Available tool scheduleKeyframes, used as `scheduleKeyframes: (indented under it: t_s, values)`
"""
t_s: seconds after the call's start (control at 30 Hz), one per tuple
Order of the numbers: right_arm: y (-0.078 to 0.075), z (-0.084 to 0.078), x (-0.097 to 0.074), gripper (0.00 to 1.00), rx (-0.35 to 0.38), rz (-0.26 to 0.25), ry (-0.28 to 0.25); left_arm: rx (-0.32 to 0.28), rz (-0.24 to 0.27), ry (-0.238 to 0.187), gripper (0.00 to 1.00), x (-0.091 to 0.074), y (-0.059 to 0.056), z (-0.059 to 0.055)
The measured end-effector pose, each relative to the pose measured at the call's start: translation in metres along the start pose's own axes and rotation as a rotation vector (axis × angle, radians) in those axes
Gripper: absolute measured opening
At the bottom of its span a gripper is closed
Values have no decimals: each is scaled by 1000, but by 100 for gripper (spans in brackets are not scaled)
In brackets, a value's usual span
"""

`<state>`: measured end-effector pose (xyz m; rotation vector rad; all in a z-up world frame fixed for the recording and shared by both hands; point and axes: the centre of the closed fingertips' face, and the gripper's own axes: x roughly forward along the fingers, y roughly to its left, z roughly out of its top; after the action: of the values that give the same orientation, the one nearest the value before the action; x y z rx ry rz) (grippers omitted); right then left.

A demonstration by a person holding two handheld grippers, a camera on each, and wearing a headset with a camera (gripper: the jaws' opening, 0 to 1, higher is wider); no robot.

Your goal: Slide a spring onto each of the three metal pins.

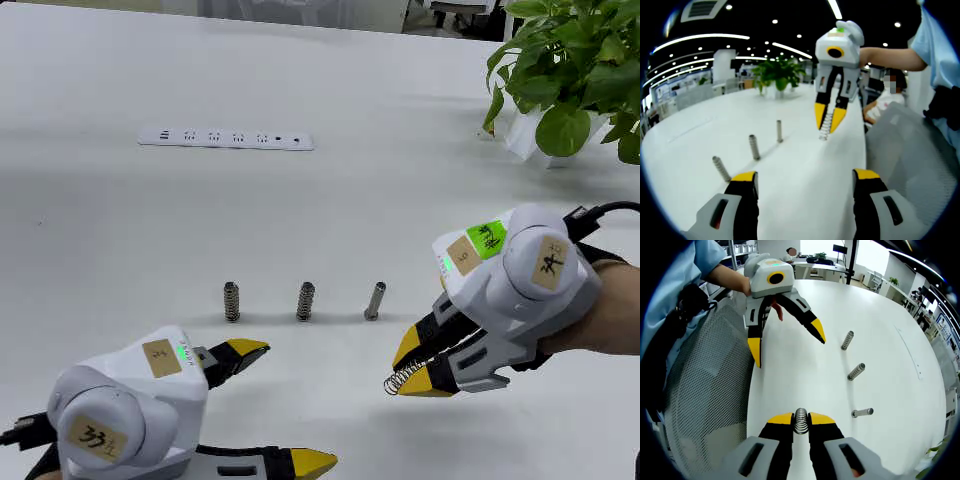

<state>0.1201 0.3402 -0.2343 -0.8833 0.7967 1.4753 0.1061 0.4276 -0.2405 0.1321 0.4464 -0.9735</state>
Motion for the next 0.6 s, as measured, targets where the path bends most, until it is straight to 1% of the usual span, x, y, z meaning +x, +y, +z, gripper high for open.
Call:
scheduleKeyframes:
  t_s: [0.07, 0.13, 0.17, 0.2, 0.23, 0.27, 0.33, 0.37, 0.43, 0.53, 0.57, 0.6]
  values:
    - [-4, -2, -2, 12, -9, -3, 14, -5, 20, 0, 83, -3, 5, -1]
    - [-10, -2, -4, 12, -19, -6, 23, -21, 46, -18, 91, -8, 12, 1]
    - [-14, -2, -5, 12, -27, -8, 30, -37, 58, -26, 96, -9, 16, 2]
    - [-17, -3, -7, 12, -30, -10, 36, -43, 65, -21, 100, -12, 19, 1]
    - [-20, -3, -8, 12, -34, -12, 40, -51, 73, -22, 100, -13, 22, 0]
    - [-25, -2, -11, 12, -42, -16, 41, -60, 82, -14, 100, -15, 25, -2]
    - [-31, -3, -14, 12, -51, -21, 55, -59, 93, -5, 100, -17, 29, -5]
    - [-37, -3, -17, 12, -69, -31, 69, -59, 97, -4, 100, -19, 31, -6]
    - [-46, -1, -21, 12, -78, -37, 77, -62, 108, -1, 100, -21, 35, -7]
    - [-59, 1, -26, 12, -94, -47, 90, -66, 116, 6, 100, -23, 37, -10]
    - [-63, 0, -27, 12, -100, -49, 99, -66, 116, 7, 100, -23, 37, -10]
    - [-68, -1, -28, 12, -119, -51, 120, -66, 116, 5, 100, -24, 37, -10]
